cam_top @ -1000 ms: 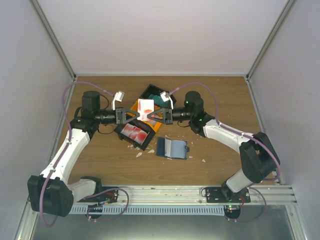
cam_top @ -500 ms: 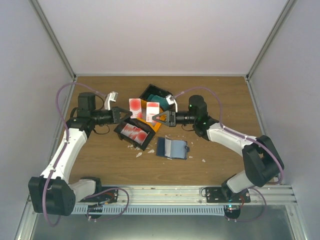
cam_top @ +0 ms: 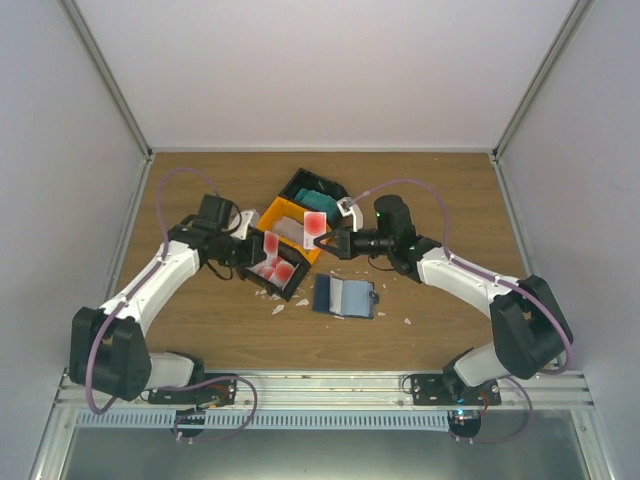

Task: Put the credit cards into the card holder
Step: Pick up the credit card from the storage box, then insert the credit card into the card holder.

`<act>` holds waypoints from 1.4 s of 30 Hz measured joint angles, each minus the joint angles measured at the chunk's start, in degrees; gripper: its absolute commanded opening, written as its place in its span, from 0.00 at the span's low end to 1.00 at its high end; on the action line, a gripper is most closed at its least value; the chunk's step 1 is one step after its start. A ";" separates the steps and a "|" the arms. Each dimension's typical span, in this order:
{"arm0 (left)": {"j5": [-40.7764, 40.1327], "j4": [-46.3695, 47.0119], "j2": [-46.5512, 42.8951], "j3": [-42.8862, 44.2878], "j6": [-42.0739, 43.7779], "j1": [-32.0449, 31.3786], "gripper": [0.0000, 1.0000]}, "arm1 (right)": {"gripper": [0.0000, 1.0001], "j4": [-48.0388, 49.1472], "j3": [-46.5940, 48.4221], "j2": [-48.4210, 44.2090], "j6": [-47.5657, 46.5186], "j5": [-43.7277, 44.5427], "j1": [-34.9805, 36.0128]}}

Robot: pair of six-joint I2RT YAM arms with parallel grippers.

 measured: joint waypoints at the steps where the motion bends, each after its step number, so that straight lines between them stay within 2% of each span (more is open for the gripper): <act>1: -1.84 -0.33 0.94 0.09 -0.04 -1.44 0.00 | 0.00 -0.70 0.00 0.00 -0.37 0.42 0.00; 7: -10.54 -2.23 5.68 1.99 -0.39 -7.93 0.00 | 0.00 -3.37 -0.63 -0.68 -1.90 2.64 0.00; 14: -17.70 -4.39 7.02 4.87 -1.27 -12.63 0.00 | 0.00 -4.85 -0.66 -1.38 -2.71 4.17 0.00; 22: -21.73 -7.69 7.06 5.99 -2.29 -15.37 0.00 | 0.00 -4.90 -0.68 -1.38 -2.73 4.79 0.00; 29: -20.28 -8.44 4.81 6.25 -2.91 -15.72 0.00 | 0.00 -5.88 -1.88 -1.70 -2.95 6.10 0.00; 35: -14.73 -6.43 0.15 6.23 -5.01 -16.63 0.00 | 0.01 -10.08 -4.85 -5.64 -3.54 9.35 0.00; 42: -3.15 6.54 -5.40 0.79 -11.85 -20.31 0.00 | 0.00 -18.10 -9.84 -12.70 -2.99 13.44 -0.04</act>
